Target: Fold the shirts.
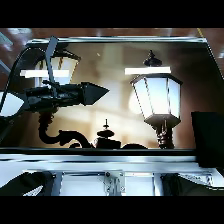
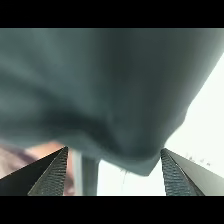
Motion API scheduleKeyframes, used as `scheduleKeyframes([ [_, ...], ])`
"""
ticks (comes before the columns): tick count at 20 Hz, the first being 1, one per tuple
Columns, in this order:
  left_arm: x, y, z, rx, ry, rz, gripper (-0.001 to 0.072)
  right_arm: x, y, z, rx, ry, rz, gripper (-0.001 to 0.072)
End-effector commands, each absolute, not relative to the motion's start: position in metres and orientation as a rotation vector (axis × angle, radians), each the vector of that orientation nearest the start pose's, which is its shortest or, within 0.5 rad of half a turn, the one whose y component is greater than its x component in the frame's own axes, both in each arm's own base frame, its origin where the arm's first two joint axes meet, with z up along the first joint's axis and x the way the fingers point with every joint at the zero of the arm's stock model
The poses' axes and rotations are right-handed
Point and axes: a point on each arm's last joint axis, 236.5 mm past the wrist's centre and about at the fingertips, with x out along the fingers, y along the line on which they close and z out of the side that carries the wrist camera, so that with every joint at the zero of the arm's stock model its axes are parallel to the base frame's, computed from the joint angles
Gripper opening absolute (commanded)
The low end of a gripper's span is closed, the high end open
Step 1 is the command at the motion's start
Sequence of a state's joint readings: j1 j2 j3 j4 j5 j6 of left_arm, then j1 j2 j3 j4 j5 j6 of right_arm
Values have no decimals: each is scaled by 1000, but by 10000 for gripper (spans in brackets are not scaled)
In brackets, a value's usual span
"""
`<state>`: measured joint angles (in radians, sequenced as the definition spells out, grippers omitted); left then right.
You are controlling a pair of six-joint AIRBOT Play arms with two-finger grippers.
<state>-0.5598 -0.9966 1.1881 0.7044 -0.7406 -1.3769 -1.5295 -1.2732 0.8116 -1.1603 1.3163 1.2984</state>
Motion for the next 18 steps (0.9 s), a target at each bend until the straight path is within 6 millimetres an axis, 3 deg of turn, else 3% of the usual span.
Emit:
scheduleKeyframes([
  [1, 300, -325, 246, -405, 629, -950, 35, 112, -219, -41, 1430, 1044, -686, 686],
  [3, 296, -324, 238, -361, 649, -955, 36, 123, -210, -12, 1435, 976, -674, 686],
  [5, 296, -318, 227, -273, 655, -947, 35, 161, -211, 36, 1421, 762, -586, 686],
  [6, 300, -314, 223, -245, 649, -928, 35, 188, -219, 72, 1407, 579, -523, 685],
  [7, 305, -308, 221, -225, 644, -909, 36, 216, -227, 117, 1352, 386, -424, 629],
  [8, 312, -301, 218, -207, 639, -884, 36, 241, -228, 170, 1255, 198, -296, 495],
  [9, 320, -293, 216, -189, 633, -855, 36, 262, -217, 222, 1149, 45, -152, 439],
  [10, 330, -281, 212, -165, 626, -816, 36, 278, -196, 253, 1076, -10, -42, 439],
  [11, 341, -267, 207, -133, 623, -772, 36, 296, -164, 266, 1020, 27, 54, 439],
  [12, 352, -253, 200, -107, 628, -725, 35, 311, -130, 263, 955, 116, 135, 439],
  [13, 362, -241, 188, -74, 653, -686, 35, 325, -88, 248, 893, 252, 214, 439],
  [15, 369, -221, 148, 19, 779, -635, 35, 331, -17, 181, 714, 597, 284, 439],
  [16, 366, -210, 115, 83, 893, -616, 35, 321, -1, 133, 608, 811, 218, 440],
  [17, 360, -201, 85, 125, 1014, -599, 36, 310, 3, 98, 520, 967, 131, 467],
  [18, 351, -189, 55, 149, 1147, -558, 80, 303, 4, 78, 436, 1057, 58, 467],
])
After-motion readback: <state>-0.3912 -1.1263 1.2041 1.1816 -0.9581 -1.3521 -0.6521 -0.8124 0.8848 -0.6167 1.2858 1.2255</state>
